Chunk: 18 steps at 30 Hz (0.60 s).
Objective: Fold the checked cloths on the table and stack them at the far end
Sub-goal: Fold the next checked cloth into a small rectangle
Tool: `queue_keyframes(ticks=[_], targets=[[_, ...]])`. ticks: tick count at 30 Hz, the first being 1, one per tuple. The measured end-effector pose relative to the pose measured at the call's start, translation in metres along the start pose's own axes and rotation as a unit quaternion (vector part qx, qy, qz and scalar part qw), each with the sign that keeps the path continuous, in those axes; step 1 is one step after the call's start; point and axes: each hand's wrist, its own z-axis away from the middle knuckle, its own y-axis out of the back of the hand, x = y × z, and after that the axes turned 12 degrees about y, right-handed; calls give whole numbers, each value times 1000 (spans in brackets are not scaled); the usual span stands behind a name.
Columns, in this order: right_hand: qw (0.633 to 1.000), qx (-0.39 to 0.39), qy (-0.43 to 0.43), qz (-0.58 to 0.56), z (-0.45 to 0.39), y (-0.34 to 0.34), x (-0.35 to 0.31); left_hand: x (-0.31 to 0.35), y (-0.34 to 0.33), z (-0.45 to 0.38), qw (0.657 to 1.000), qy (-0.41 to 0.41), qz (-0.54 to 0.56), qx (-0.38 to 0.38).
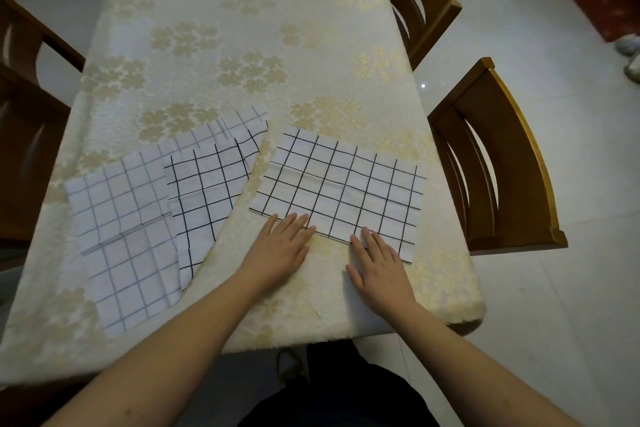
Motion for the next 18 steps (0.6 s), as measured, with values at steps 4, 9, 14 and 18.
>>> queue_keyframes(ticks=[4, 9, 14, 18], targets=[[1000, -28, 8, -2, 8, 3, -13, -6, 0, 9, 1000, 8, -3, 4], [999, -43, 6, 8, 22, 1, -49, -9, 0, 22, 998, 58, 14, 6], [998, -54, 24, 19, 27, -9, -82, -17, 8, 21, 997, 82, 8, -8], [997, -41, 55, 25, 26, -9, -93, -22, 11, 15, 995, 97, -2, -13]])
